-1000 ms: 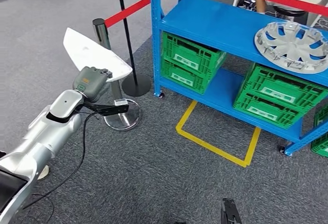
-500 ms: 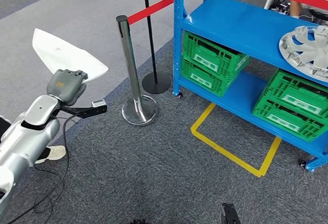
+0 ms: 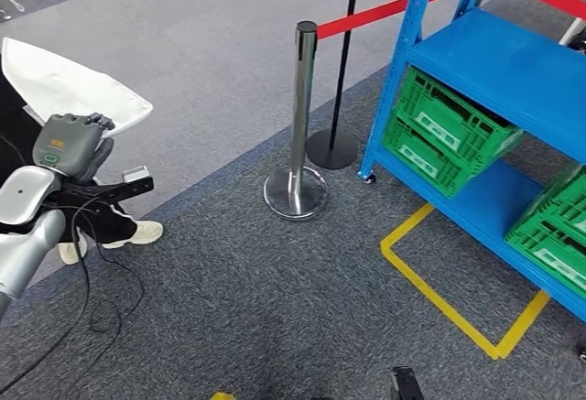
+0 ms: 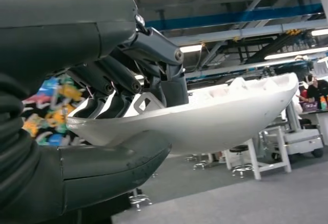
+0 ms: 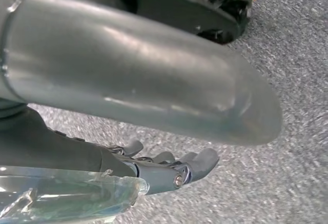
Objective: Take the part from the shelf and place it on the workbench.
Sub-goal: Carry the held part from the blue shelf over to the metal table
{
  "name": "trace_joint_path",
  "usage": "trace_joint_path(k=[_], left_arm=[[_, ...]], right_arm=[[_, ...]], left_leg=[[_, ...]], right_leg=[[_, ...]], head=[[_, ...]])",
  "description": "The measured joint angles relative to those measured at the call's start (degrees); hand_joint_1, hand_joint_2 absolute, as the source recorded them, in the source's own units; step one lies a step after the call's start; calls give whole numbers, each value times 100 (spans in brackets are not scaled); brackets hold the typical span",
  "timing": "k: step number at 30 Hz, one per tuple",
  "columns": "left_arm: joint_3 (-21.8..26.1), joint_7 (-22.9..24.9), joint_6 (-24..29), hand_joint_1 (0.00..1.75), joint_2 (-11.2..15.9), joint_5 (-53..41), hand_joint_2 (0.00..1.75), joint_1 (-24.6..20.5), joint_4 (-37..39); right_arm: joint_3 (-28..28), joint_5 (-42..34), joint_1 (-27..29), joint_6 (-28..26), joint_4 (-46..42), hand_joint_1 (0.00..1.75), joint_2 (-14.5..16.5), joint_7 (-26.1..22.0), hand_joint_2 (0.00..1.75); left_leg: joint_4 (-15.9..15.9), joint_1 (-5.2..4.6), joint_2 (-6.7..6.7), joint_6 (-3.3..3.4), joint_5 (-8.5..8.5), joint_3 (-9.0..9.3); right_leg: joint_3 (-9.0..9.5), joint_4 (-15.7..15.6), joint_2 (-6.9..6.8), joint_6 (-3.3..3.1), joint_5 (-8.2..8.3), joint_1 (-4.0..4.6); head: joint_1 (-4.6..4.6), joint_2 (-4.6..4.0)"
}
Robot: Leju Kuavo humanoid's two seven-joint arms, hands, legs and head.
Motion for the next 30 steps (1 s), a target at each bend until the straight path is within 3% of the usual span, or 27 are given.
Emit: trace_joint_path(k=[2, 3, 5, 6, 7, 8, 10, 12, 14, 15, 16, 17, 18, 20, 21, 23, 25, 27, 28, 29, 30], left_arm=[[86, -44, -16, 169, 131, 50, 175, 12, -61], [131, -65, -18, 169, 184, 67, 175, 7, -87], [195, -88, -16, 169, 270, 88, 175, -2, -130], [217, -93, -16, 169, 312, 92, 175, 4, -142], [230, -100, -16, 169, 352, 93, 175, 18, -150], [243, -105, -17, 169, 390, 95, 175, 38, -156], [260, -114, -18, 169, 443, 95, 175, 55, -166], [269, -114, -18, 169, 459, 95, 175, 57, -177], [269, -114, -20, 169, 456, 95, 175, 84, -182], [269, -114, -21, 169, 457, 95, 175, 98, -182], [271, -115, -21, 169, 459, 95, 175, 106, -183], [275, -115, -20, 169, 461, 95, 175, 107, -184], [283, -115, -18, 169, 461, 95, 175, 102, -184], [302, -114, -12, 169, 466, 95, 175, 97, -190], [310, -114, -11, 169, 475, 95, 175, 98, -193], [336, -114, -10, 169, 516, 96, 175, 105, -196], [372, -115, -5, 169, 550, 99, 175, 82, -198], [393, -118, -2, 169, 538, 111, 175, 59, -199], [394, -121, -3, 169, 515, 125, 175, 60, -197], [394, -125, -5, 169, 488, 145, 175, 66, -193], [395, -129, -8, 169, 458, 167, 175, 73, -188]], right_arm=[[0, -24, -24, -11, 0, 0, 0, 4, 0], [0, -33, -35, -13, 0, 0, 0, 7, 0], [0, -44, -54, -19, 0, 0, 0, 13, 0], [0, -48, -63, -21, 0, 0, 0, 14, 0], [0, -50, -73, -24, 0, 0, 1, 16, 0], [-1, -51, -86, -25, 0, 0, 2, 16, 0], [-1, -51, -109, -25, -1, 0, 5, 11, 0], [-2, -51, -104, -25, -1, 0, 6, 8, 0], [-2, -51, -95, -25, -1, 0, 6, 9, 0], [-2, -51, -97, -25, -1, 0, 7, 9, 0], [-2, -50, -101, -25, -1, 0, 7, 11, 0], [-2, -45, -106, -26, 0, 0, 6, 22, 0], [-2, -40, -110, -28, -1, 0, 3, 40, 0], [-2, -25, -115, -34, -2, 0, -4, 80, 0], [-2, -20, -115, -37, -3, 0, -6, 91, 0], [-2, -12, -120, -40, -2, 0, 1, 95, 0], [-1, -1, -127, -44, -2, 0, 13, 94, 0], [0, 15, -119, -49, -2, 0, 27, 98, 0], [0, 21, -108, -52, -1, 0, 34, 103, 0], [0, 24, -98, -56, 0, 0, 39, 108, 0], [0, 26, -93, -62, 2, 0, 42, 111, 0]], left_leg=[[4, 9, -152, -17, 10, 0], [14, 7, -222, -37, 16, -11], [20, 22, -357, -99, 47, -54], [11, 35, -426, -141, 72, -79], [-5, 56, -491, -181, 99, -98], [-3, 64, -471, -212, 102, -119], [248, 48, -214, -253, -70, -254], [947, 37, 83, -286, -442, -573], [1558, 54, 161, -316, -658, -842], [1594, 66, 176, -327, -620, -846], [1411, 77, 204, -337, -491, -738], [1056, 86, 294, -350, -309, -535], [663, 72, 466, -369, -173, -315], [150, 46, 681, -319, -46, -45], [87, 28, 691, -276, -61, -28], [83, 30, 533, -170, -52, -55], [78, 39, 403, -85, -41, -57], [76, 38, 266, -20, -36, -56], [76, 29, 191, -2, -35, -58], [76, 19, 105, 7, -34, -59], [76, 10, 18, 11, -33, -58]], right_leg=[[311, -686, 117, -31, 404, -12], [504, -1091, 271, -40, 557, -36], [735, -1542, 481, -44, 675, -62], [761, -1583, 496, -52, 662, -57], [769, -1590, 425, -76, 679, -45], [771, -1605, 360, -113, 697, -39], [780, -1642, 227, -186, 735, -44], [778, -1653, 78, -222, 739, -31], [775, -1652, -81, -231, 733, -23], [774, -1652, -158, -229, 729, -23], [776, -1651, -231, -221, 723, -25], [783, -1649, -301, -206, 714, -25], [788, -1640, -367, -180, 696, -9], [804, -1622, -484, -122, 658, 38], [814, -1622, -544, -98, 643, 61], [829, -1629, -636, -55, 613, 53], [733, -1392, -456, -12, 444, 22], [408, -681, -145, 1, 98, 7], [199, -270, -67, -5, -57, 9], [32, 27, -26, -17, -132, 12], [-44, 114, -5, -34, -94, 16]], head=[[1, 0], [-1, 0], [-6, 0], [-8, 0], [-9, 0], [-10, 0], [-39, 0], [-62, 0], [-62, 0], [-63, 0], [-63, 0], [-63, 0], [-68, 0], [-64, 0], [-62, 0], [-51, 0], [-43, 0], [-26, 0], [-22, 0], [-20, 0], [-21, 0]])
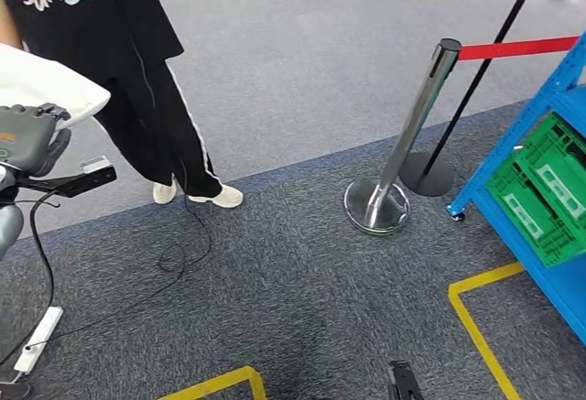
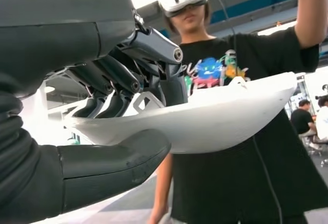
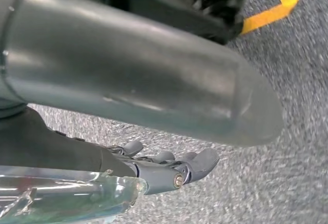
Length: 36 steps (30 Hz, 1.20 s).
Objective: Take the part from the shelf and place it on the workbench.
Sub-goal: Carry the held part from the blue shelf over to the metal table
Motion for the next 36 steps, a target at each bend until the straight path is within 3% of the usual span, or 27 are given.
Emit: trace_joint_path(k=[1, 2, 4, 6, 8, 9, 11, 13, 15, 16, 17, 19, 21, 23, 24, 26, 28, 30, 31, 32, 34, 36], left_arm=[[2, -2, -2, 169, -27, 17, 175, 4, 4], [5, -3, -5, 169, -51, 28, 175, 5, 8], [11, -3, -17, 169, -87, 37, 175, -4, 14], [15, -4, -48, 169, -121, 41, 175, -22, 33], [21, -11, -79, 169, -137, 44, 175, -31, 68], [30, -19, -86, 169, -136, 50, 175, -35, 88], [51, -40, -86, 169, -138, 83, 175, -71, 123], [62, -57, -81, 169, -150, 115, 175, -93, 148], [63, -62, -80, 169, -155, 128, 175, -69, 176], [64, -64, -81, 169, -155, 139, 175, -56, 190], [69, -64, -81, 169, -155, 152, 175, -48, 202], [84, -63, -83, 169, -158, 188, 175, -46, 211], [96, -62, -86, 169, -178, 222, 175, -36, 213], [100, -57, -107, 169, -195, 250, 175, -7, 221], [104, -54, -122, 169, -197, 260, 175, 4, 225], [114, -45, -153, 169, -210, 272, 175, -11, 228], [120, -36, -172, 169, -253, 272, 175, -31, 231], [120, -33, -187, 169, -314, 269, 175, -35, 239], [120, -33, -196, 169, -338, 267, 175, -39, 244], [120, -33, -207, 169, -359, 266, 175, -50, 247], [120, -33, -226, 169, -390, 261, 175, -95, 248], [119, -33, -248, 169, -424, 249, 175, -154, 254]], right_arm=[[0, 2, 1, -5, 1, 0, 1, 2, 0], [0, 4, -2, -10, 2, 0, 2, 3, 0], [0, 10, -7, -14, 3, 0, 3, 3, 0], [1, 21, -7, -15, 3, 0, 9, 5, 0], [2, 27, -15, -19, 2, 0, 17, 0, 0], [2, 27, -24, -24, 2, 0, 24, -8, 0], [2, 21, -33, -39, 1, 0, 41, -27, 0], [1, 10, -15, -56, 2, 0, 48, -36, 0], [0, -3, 9, -66, 3, 0, 49, -31, 0], [0, -10, 16, -71, 3, 0, 50, -26, 0], [0, -17, 22, -77, 3, 0, 51, -20, 0], [0, -32, 36, -90, 3, 0, 54, -14, 0], [0, -48, 58, -103, 3, 0, 54, -13, 0], [-1, -67, 78, -114, 3, 0, 58, -17, 0], [-1, -78, 80, -118, 3, 0, 62, -24, 0], [-5, -95, 77, -125, 3, 0, 70, -38, 0], [-11, -106, 92, -127, 3, 0, 74, -44, 0], [-15, -112, 121, -127, 7, 0, 79, -43, 0], [-16, -115, 127, -127, 9, 0, 81, -43, 0], [-17, -120, 126, -127, 11, 0, 83, -43, 0], [-17, -126, 110, -126, 12, 0, 85, -44, 0], [-17, -127, 95, -122, 12, 0, 87, -48, 0]], left_leg=[[0, -5, -88, 0, 2, 2], [1, -5, -171, -3, 6, 5], [11, 1, -317, -29, 16, -7], [11, 29, -447, -94, 49, -52], [-12, 70, -567, -178, 92, -97], [8, 71, -517, -206, 75, -124], [337, 43, -225, -243, -145, -292], [1075, 23, 64, -278, -509, -632], [1565, 46, 145, -315, -636, -855], [1511, 62, 171, -330, -551, -821], [1238, 75, 223, -345, -386, -672], [462, 72, 484, -366, -83, -240], [36, 45, 626, -304, -2, -7], [1, 23, 493, -188, -16, -4], [-3, 23, 430, -144, -14, -3], [-11, 39, 306, -61, -5, 9], [-11, 37, 185, -11, -5, 10], [-11, 17, 31, 9, -5, 8], [-10, 9, -50, 11, -4, 9], [-10, 7, -133, 10, -1, 10], [-5, 9, -279, -8, 7, 5], [-2, 27, -406, -60, 30, -26]], right_leg=[[37, -149, 26, -24, 148, 3], [175, -494, 84, -50, 368, 4], [534, -1295, 361, -82, 722, -17], [713, -1659, 526, -76, 814, -18], [736, -1706, 424, -102, 839, 1], [743, -1734, 362, -131, 862, 3], [763, -1797, 227, -179, 904, -9], [765, -1809, 75, -197, 908, -3], [765, -1809, -86, -199, 899, -5], [766, -1809, -162, -194, 893, -8], [769, -1808, -235, -183, 885, -11], [776, -1783, -368, -133, 848, 10], [790, -1757, -481, -73, 804, 45], [826, -1766, -613, -21, 775, 45], [830, -1747, -612, 11, 742, 29], [702, -1431, -385, 63, 536, -1], [339, -686, -93, 77, 197, -10], [11, -117, -10, 58, 56, -4], [-21, -125, 8, 36, 140, 0], [60, -360, 43, 10, 319, 4], [412, -1154, 247, -43, 708, 1], [669, -1661, 411, -53, 862, 0]], head=[[-1, 0], [1, 0], [-4, 0], [-6, 0], [-5, 0], [-9, 0], [-33, 0], [-54, 0], [-55, 0], [-55, 0], [-54, 0], [-60, 0], [-51, 0], [-31, 0], [-23, 0], [1, 0], [29, 0], [35, 0], [35, 0], [34, 0], [34, 0], [32, 0]])
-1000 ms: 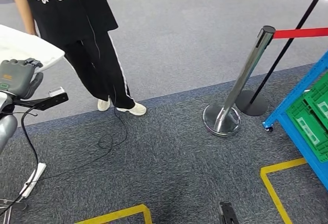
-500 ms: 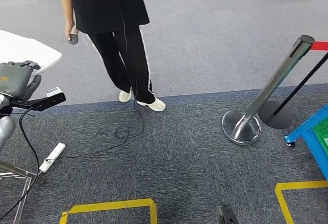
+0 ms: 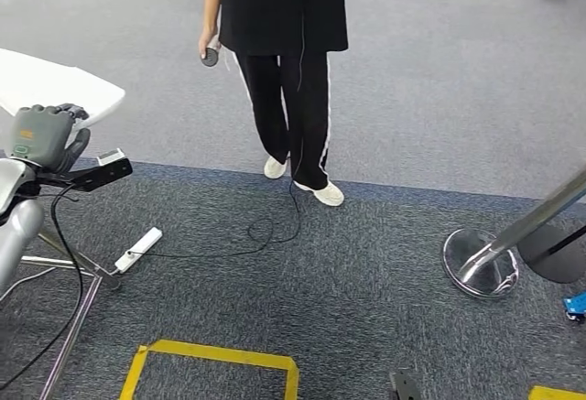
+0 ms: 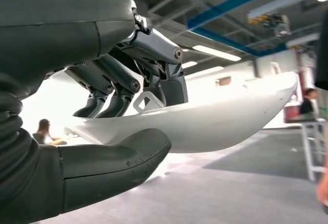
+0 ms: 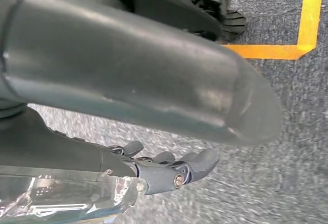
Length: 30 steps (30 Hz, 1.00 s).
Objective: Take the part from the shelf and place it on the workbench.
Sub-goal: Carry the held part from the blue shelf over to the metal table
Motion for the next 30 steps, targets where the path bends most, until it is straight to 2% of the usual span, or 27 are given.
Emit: trace_joint_path(k=[1, 2, 3, 5, 7, 8, 9, 10, 11, 12, 13, 15, 16, 18, 19, 20, 22, 23, 24, 25, 26, 27, 28, 29, 30], left_arm=[[0, 0, -11, 169, -9, -5, 175, -21, 8], [0, 0, -21, 169, -10, -8, 175, -34, 18], [1, 0, -27, 169, -6, -2, 175, -39, 28], [1, -1, -28, 169, 2, 15, 175, -66, 45], [1, -2, -28, 169, -7, 26, 175, -107, 53], [0, -4, -28, 169, -14, 28, 175, -118, 57], [-1, -7, -28, 169, -17, 28, 175, -120, 64], [-1, -10, -28, 169, -17, 28, 175, -122, 70], [-1, -11, -28, 169, -17, 28, 175, -128, 75], [-1, -12, -28, 169, -17, 28, 175, -139, 77], [-1, -12, -27, 169, -17, 28, 175, -157, 78], [-2, -13, -24, 169, -25, 28, 175, -198, 79], [-3, -13, -23, 169, -26, 28, 175, -207, 81], [-3, -14, -22, 169, -21, 27, 175, -205, 86], [-3, -14, -19, 169, -17, 27, 175, -210, 89], [-3, -14, -13, 169, -18, 26, 175, -221, 90], [-5, -14, -3, 169, -42, 23, 175, -240, 91], [-8, -14, 0, 169, -59, 22, 175, -241, 93], [-12, -14, 0, 169, -74, 22, 175, -238, 98], [-15, -14, 1, 169, -86, 22, 175, -234, 103], [-17, -14, 1, 169, -94, 22, 175, -234, 109], [-19, -14, 1, 169, -101, 22, 175, -236, 112], [-19, -14, 1, 169, -108, 21, 175, -240, 114], [-19, -14, 0, 169, -113, 21, 175, -248, 115], [-20, -13, 1, 169, -120, 21, 175, -254, 117]], right_arm=[[-1, 1, -6, 1, 0, 0, 1, -3, 0], [-2, 2, -11, 2, 0, 0, 2, -6, 0], [-3, 5, -17, 1, 0, 0, 4, -9, 0], [-6, 11, -28, -2, 0, 0, 9, -11, 0], [-7, 15, -14, -6, 0, 0, 11, -8, 0], [-8, 15, -1, -8, 0, 0, 11, -3, 0], [-8, 15, 10, -10, 0, 0, 11, 1, 0], [-9, 15, 16, -10, 0, 0, 11, 4, 0], [-10, 15, 18, -10, 0, 0, 11, 5, 0], [-11, 16, 17, -10, 0, 0, 11, 5, 0], [-14, 16, 14, -11, 0, 0, 9, 6, 0], [-22, 18, 13, -15, 0, 0, 8, 10, 0], [-28, 19, 14, -16, 0, 0, 7, 13, 0], [-34, 21, 11, -19, 0, 0, 7, 16, 0], [-36, 24, 9, -20, 0, 0, 7, 15, 0], [-37, 28, 6, -20, 0, 0, 7, 14, 0], [-37, 36, 14, -20, 1, 0, 7, 13, 0], [-37, 39, 23, -20, 1, 0, 7, 15, 0], [-37, 41, 33, -20, 2, 0, 7, 16, 0], [-37, 43, 39, -20, 3, 0, 7, 18, 0], [-37, 43, 41, -20, 4, 0, 7, 18, 0], [-37, 43, 38, -20, 4, 0, 7, 18, 0], [-38, 44, 34, -20, 4, 0, 7, 18, 0], [-38, 45, 33, -21, 4, 0, 7, 18, 0], [-39, 47, 33, -21, 4, 0, 7, 18, 0]], left_leg=[[-7, 14, -60, -39, 19, -20], [-23, 34, -119, -81, 42, -36], [-25, 46, -116, -112, 44, -52], [180, 25, 137, -150, -117, -165], [845, -1, 456, -174, -490, -464], [1225, 1, 516, -192, -650, -635], [1490, 9, 543, -211, -727, -749], [1554, 19, 560, -228, -693, -771], [1387, 29, 592, -246, -560, -677], [1043, 36, 671, -265, -371, -488], [642, 29, 850, -292, -212, -270], [95, 7, 1100, -246, -70, 19], [15, -8, 1137, -199, -82, 52], [11, -10, 969, -85, -86, 35], [11, -3, 895, -47, -82, 33], [10, 6, 822, -9, -75, 34], [7, 16, 678, 46, -70, 36], [8, 11, 598, 61, -70, 35], [8, 5, 511, 68, -70, 35], [8, -1, 422, 72, -71, 37], [8, -4, 335, 72, -70, 40], [8, -2, 252, 69, -68, 43], [8, 6, 179, 62, -66, 44], [16, 7, 103, 45, -64, 36], [17, 18, 32, 16, -54, 19]], right_leg=[[39, -64, 12, -5, -4, 9], [54, -82, -49, -15, 11, 21], [62, -106, -104, -41, 32, 23], [86, -184, -220, -96, 80, 12], [99, -223, -356, -126, 96, 9], [99, -224, -431, -131, 93, 8], [100, -223, -505, -133, 88, 5], [101, -221, -578, -128, 81, 0], [104, -216, -649, -116, 71, -9], [110, -206, -719, -95, 57, -17], [116, -186, -784, -63, 34, -5], [127, -136, -903, -5, -23, 35], [138, -124, -967, 17, -47, 60], [159, -120, -1078, 55, -89, 56], [145, -63, -1015, 83, -147, 40], [81, 94, -884, 108, -250, 23], [-224, 764, -547, 139, -581, 2], [-439, 1178, -468, 138, -740, 1], [-617, 1491, -434, 131, -825, 2], [-713, 1613, -420, 117, -803, 2], [-696, 1501, -403, 95, -669, 2], [-570, 1177, -351, 69, -455, 1], [-393, 761, -218, 41, -238, -4], [-203, 368, -79, 24, -90, -20], [-68, 97, 36, 23, -9, -26]], head=[[-1, 0], [-2, 0], [-2, 0], [-23, 0], [-43, 0], [-44, 0], [-44, 0], [-45, 0], [-46, 0], [-45, 0], [-53, 0], [-61, 0], [-60, 0], [-37, 0], [-34, 0], [-25, 0], [2, 0], [9, 0], [14, 0], [13, 0], [13, 0], [14, 0], [13, 0], [11, 0], [9, 0]])
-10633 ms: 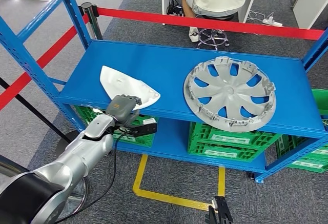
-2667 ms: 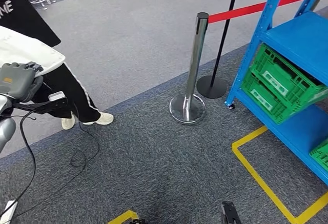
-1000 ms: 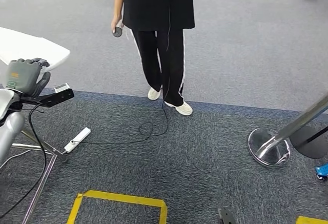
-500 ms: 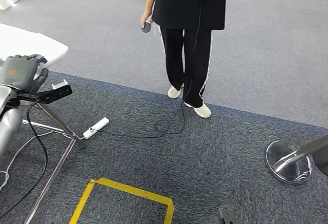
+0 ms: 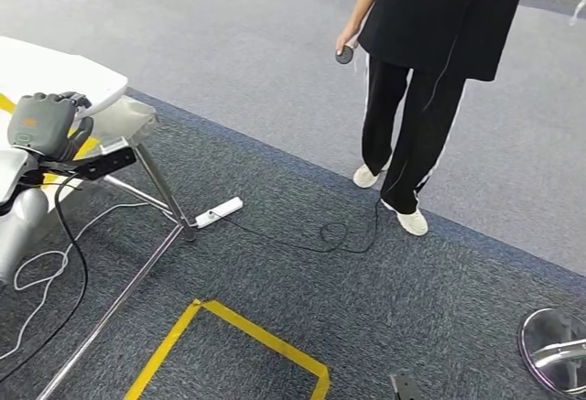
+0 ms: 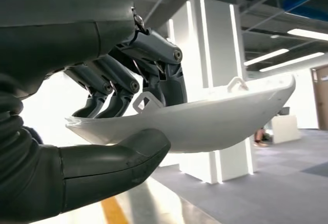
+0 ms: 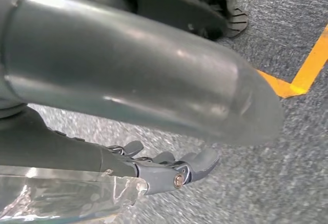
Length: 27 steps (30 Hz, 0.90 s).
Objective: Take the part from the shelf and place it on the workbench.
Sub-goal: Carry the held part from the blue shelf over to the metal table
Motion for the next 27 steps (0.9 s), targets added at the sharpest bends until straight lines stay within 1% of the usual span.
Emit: trace_joint_path(k=[1, 2, 3, 4, 5, 6, 7, 8, 9, 10, 11, 12, 13, 14, 15, 16, 17, 18, 19, 20, 21, 22, 23, 24, 25, 26, 27], left_arm=[[-1, 0, 1, 169, -4, -1, 175, -4, 4], [-2, 0, 1, 169, -5, -2, 175, -4, 9], [-3, 0, 2, 169, -1, -3, 175, 1, 16], [-4, -1, 2, 169, 7, -3, 175, 4, 22], [-5, -1, 2, 169, 12, -3, 175, -6, 28], [-8, -1, 1, 169, 10, -4, 175, -27, 34], [-11, -1, 1, 169, 1, -4, 175, -52, 38], [-18, -1, -1, 169, -13, -6, 175, -75, 43], [-26, -1, -3, 169, -28, -7, 175, -85, 49], [-35, -1, -5, 169, -39, -10, 175, -87, 55], [-43, -1, -6, 169, -48, -17, 175, -93, 62], [-48, 0, -4, 169, -54, -24, 175, -107, 68], [-50, 0, 1, 169, -59, -30, 175, -133, 72], [-52, 3, 6, 169, -67, -34, 175, -173, 73], [-54, 7, 10, 169, -78, -34, 175, -214, 74], [-55, 10, 12, 169, -89, -35, 175, -246, 77], [-57, 13, 14, 169, -97, -34, 175, -265, 82], [-57, 14, 15, 169, -102, -35, 175, -270, 90], [-57, 14, 17, 169, -102, -36, 175, -271, 98], [-58, 14, 19, 169, -103, -36, 175, -277, 107], [-59, 14, 21, 169, -109, -36, 175, -290, 112], [-61, 17, 22, 169, -121, -36, 175, -300, 114], [-63, 19, 23, 169, -134, -36, 175, -306, 119], [-67, 22, 24, 169, -148, -36, 175, -304, 127], [-70, 23, 24, 169, -158, -36, 175, -297, 137], [-74, 23, 24, 169, -165, -36, 175, -292, 147], [-76, 23, 24, 169, -171, -36, 175, -289, 155]], right_arm=[[-1, 2, 0, -1, 0, 0, 0, 1, 0], [-2, 4, -2, -2, 0, 0, 0, 2, 0], [-3, 5, -9, -3, 0, 0, 0, 3, 0], [-5, 8, -22, -3, 0, 0, 1, 3, 0], [-6, 10, -36, -2, 0, 0, 2, 1, 0], [-7, 14, -45, -2, 0, 0, 3, 0, 0], [-8, 17, -45, -1, 0, 0, 4, 0, 0], [-10, 21, -38, -1, 0, 0, 3, 0, 0], [-12, 26, -30, -1, 0, 0, 2, 2, 0], [-14, 31, -27, -1, 0, 0, 1, 3, 0], [-15, 39, -32, -1, 0, 0, 1, 4, 0], [-16, 48, -39, -1, 0, 0, 1, 4, 0], [-16, 56, -47, -2, 0, 0, 1, 4, 0], [-16, 62, -52, -3, -1, 0, -1, 5, 0], [-16, 66, -54, -7, -1, 0, -3, 8, 0], [-16, 69, -52, -11, -1, 0, -5, 12, 0], [-17, 71, -51, -16, -1, 0, -7, 16, 0], [-18, 72, -52, -20, -1, 0, -7, 20, 0], [-18, 73, -57, -22, -2, 0, -7, 22, 0], [-18, 73, -63, -23, -2, 0, -7, 22, 0], [-18, 73, -67, -24, -2, 0, -7, 22, 0], [-18, 73, -65, -25, -1, 0, -7, 22, 0], [-18, 73, -57, -25, -1, 0, -7, 23, 0], [-18, 73, -46, -25, 1, 0, -7, 25, 0], [-18, 73, -36, -25, 1, 0, -7, 27, 0], [-18, 73, -33, -25, 2, 0, -7, 28, 0], [-18, 73, -34, -25, 2, 0, -7, 29, 0]], left_leg=[[-3, 15, -65, -37, 15, -20], [-10, 29, -134, -79, 34, -41], [-28, 48, -188, -121, 56, -58], [-30, 51, -154, -152, 54, -74], [37, 41, -38, -177, -10, -115], [217, 26, 125, -195, -139, -199], [509, 12, 309, -204, -318, -325], [880, 5, 428, -213, -506, -485], [1210, 6, 482, -219, -631, -627], [1398, 9, 509, -224, -657, -704], [1381, 11, 533, -228, -578, -684], [1155, 12, 579, -231, -417, -560], [805, 6, 697, -231, -232, -368], [443, -23, 871, -232, -109, -178], [179, -45, 1005, -203, -43, -45], [37, -66, 1093, -170, -35, 19], [-6, -85, 1082, -129, -59, 23], [-5, -76, 993, -75, -53, 13], [-9, -69, 916, -46, -48, 10], [-12, -57, 842, -11, -40, 9], [-15, -41, 776, 21, -30, 10], [-16, -30, 706, 45, -25, 9], [-16, -25, 632, 64, -20, 6], [-15, -26, 551, 74, -17, 4], [-15, -27, 465, 78, -15, 3], [-15, -28, 382, 77, -13, 5], [-14, -28, 301, 75, -10, 8]], right_leg=[[70, -129, 66, 1, 14, 0], [100, -163, 38, 4, 3, 9], [95, -164, -18, -7, 15, 20], [98, -182, -77, -32, 33, 17], [103, -209, -137, -56, 52, 11], [108, -235, -204, -77, 69, 4], [111, -247, -272, -90, 76, 7], [110, -251, -345, -98, 74, 13], [110, -250, -421, -103, 71, 17], [111, -249, -497, -108, 66, 18], [112, -247, -573, -109, 62, 18], [116, -246, -647, -105, 56, 18], [122, -241, -716, -94, 47, 23], [125, -227, -781, -74, 31, 44], [128, -216, -844, -52, 13, 71], [135, -209, -909, -33, -6, 100], [146, -206, -984, -16, -24, 123], [162, -209, -1065, 0, -42, 127], [168, -189, -1073, 34, -90, 117], [142, -102, -995, 72, -171, 102], [57, 102, -855, 107, -301, 87], [-92, 433, -682, 135, -472, 74], [-283, 843, -555, 141, -643, 70], [-477, 1224, -496, 139, -772, 68], [-609, 1456, -471, 131, -813, 68], [-644, 1473, -457, 116, -744, 68], [-567, 1256, -432, 94, -575, 68]], head=[[-1, 0], [1, 0], [-1, 0], [-2, 0], [-19, 0], [-38, 0], [-53, 0], [-68, 0], [-69, 0], [-70, 0], [-71, 0], [-72, 0], [-72, 0], [-78, 0], [-79, 0], [-72, 0], [-67, 0], [-57, 0], [-51, 0], [-45, 0], [-37, 0], [-27, 0], [-19, 0], [-17, 0], [-17, 0], [-18, 0], [-18, 0]])
